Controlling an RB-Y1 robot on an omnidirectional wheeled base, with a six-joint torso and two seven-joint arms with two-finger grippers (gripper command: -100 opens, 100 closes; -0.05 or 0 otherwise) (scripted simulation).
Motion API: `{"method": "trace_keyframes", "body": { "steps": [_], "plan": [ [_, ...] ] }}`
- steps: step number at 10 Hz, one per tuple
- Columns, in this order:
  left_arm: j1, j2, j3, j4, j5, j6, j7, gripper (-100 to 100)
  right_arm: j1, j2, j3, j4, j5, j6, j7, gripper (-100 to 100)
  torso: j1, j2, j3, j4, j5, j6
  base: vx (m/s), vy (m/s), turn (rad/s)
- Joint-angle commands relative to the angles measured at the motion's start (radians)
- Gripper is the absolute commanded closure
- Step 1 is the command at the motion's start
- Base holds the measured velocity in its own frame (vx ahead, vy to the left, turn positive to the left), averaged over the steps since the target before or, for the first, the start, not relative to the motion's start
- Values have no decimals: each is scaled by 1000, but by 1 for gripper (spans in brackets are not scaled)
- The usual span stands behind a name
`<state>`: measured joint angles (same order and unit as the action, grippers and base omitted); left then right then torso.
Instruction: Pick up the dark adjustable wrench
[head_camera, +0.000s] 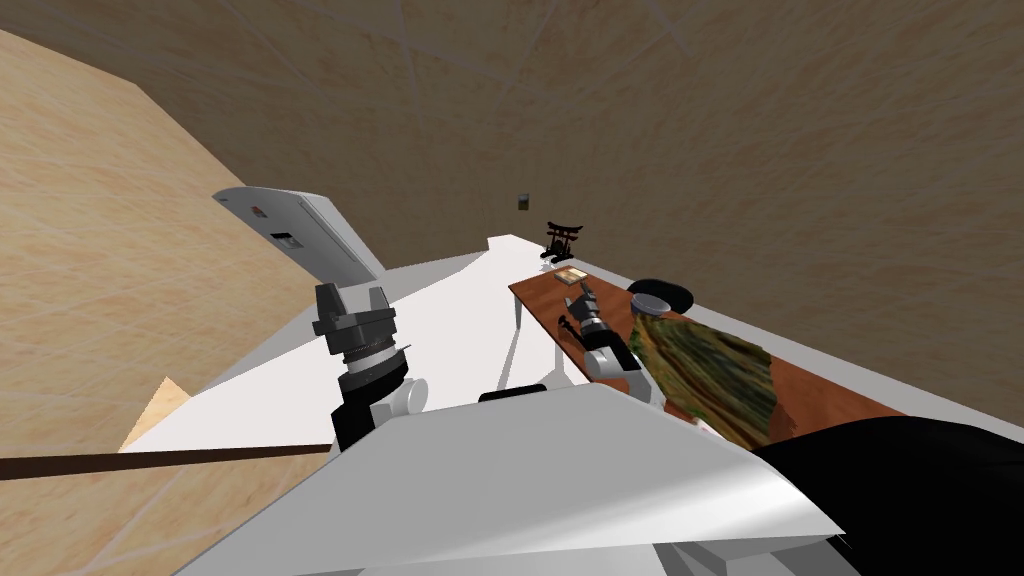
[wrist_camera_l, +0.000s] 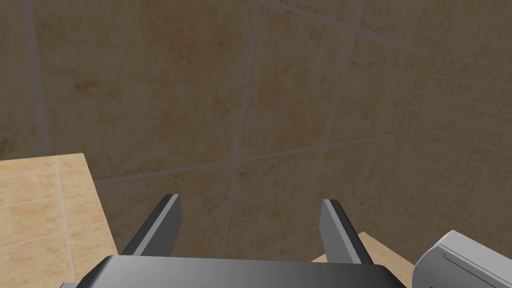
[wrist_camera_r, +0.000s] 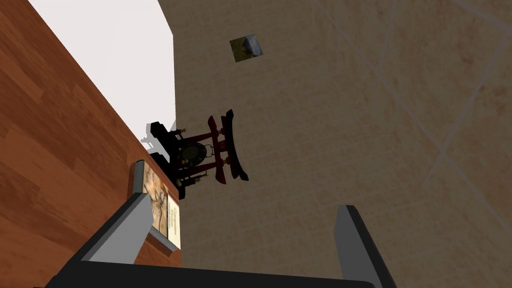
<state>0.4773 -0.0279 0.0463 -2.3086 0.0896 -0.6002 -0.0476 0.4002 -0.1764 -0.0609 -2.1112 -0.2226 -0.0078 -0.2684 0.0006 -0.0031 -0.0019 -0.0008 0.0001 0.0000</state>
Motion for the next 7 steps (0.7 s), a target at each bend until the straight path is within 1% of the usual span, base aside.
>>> {"method": "trace_keyframes", "body": {
  "steps": [1,2,3,4,5,6,7],
  "plan": [
    [0,0,0,0,0,0,0,0,-15,-7,-9,19,-9,44,-12,-100,0,0,0,0,0,0,41,9,-9],
    [0,0,0,0,0,0,0,0,-24,-18,-21,45,-26,69,-32,-100,0,0,0,0,0,0,45,5,-11],
    [0,0,0,0,0,0,0,0,-24,-18,-21,45,-26,97,-32,-100,-1,0,0,0,0,0,38,3,-9],
    [0,0,0,0,0,0,0,0,-34,-29,-33,71,-43,125,-52,-100,0,0,0,0,0,0,49,8,-14],
    [0,0,0,0,0,0,0,0,-34,-29,-33,71,-43,152,-52,-100,-1,0,0,0,0,0,47,5,-7],
    [0,0,0,0,0,0,0,0,-44,-41,-45,99,-60,186,-73,-100,-1,0,0,0,0,0,59,7,-17],
    [0,0,0,0,0,0,0,0,-44,-41,-45,99,-60,207,-73,-100,0,-1,0,0,0,0,45,8,-10]
  ]
}}
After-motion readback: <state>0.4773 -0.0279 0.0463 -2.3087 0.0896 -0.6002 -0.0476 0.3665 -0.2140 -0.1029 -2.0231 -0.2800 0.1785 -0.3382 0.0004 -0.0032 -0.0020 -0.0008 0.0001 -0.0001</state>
